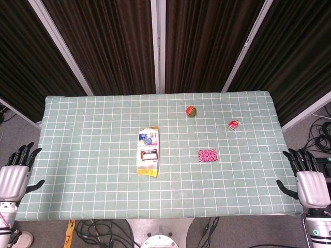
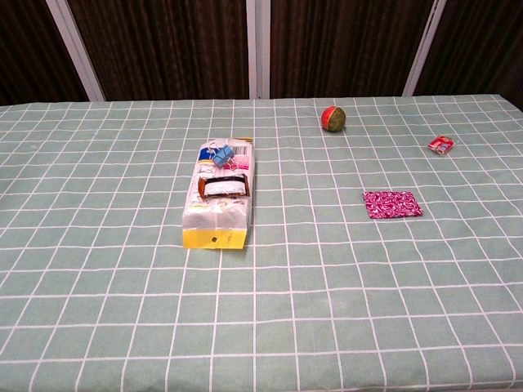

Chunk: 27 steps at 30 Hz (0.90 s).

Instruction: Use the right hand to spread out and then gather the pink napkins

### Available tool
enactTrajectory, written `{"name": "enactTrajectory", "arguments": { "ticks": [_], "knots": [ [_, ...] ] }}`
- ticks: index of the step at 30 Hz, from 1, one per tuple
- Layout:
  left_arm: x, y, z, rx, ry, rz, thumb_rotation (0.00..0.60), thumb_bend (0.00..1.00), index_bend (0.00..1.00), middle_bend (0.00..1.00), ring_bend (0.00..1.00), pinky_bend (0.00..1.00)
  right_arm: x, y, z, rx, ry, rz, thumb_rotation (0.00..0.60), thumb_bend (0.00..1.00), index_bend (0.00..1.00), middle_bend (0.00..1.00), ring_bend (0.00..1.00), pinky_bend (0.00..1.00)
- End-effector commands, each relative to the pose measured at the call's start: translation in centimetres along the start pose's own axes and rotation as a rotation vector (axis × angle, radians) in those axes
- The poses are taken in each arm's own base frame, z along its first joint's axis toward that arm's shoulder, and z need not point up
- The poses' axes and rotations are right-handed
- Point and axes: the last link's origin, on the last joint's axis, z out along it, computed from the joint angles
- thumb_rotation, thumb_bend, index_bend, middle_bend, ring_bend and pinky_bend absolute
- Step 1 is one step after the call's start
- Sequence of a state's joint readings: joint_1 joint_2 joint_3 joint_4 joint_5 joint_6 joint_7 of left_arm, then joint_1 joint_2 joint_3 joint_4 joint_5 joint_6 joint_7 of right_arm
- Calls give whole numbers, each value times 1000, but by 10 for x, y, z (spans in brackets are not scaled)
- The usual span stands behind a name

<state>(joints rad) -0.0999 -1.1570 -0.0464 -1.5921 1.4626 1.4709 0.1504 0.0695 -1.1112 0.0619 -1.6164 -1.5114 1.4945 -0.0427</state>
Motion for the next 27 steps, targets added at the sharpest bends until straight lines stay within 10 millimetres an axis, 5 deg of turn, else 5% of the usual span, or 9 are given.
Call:
{"name": "enactTrajectory", "arguments": {
  "ticks": [1, 21, 27],
  "knots": [
    [0, 0, 0, -2, 0, -1, 600, 15, 188, 143, 72, 191, 0, -1, 0, 5, 0, 2, 572, 147, 136, 99, 0, 0],
    [1, 1, -1, -1, 3, -3, 600, 15, 188, 143, 72, 191, -5, -1, 4, 23, -32, 3, 573, 147, 140, 100, 0, 0],
    [0, 1, -2, 1, 7, -8, 600, 16, 187, 143, 72, 191, -11, -11, 23, 54, -87, 16, 575, 200, 223, 90, 0, 0]
  ]
}}
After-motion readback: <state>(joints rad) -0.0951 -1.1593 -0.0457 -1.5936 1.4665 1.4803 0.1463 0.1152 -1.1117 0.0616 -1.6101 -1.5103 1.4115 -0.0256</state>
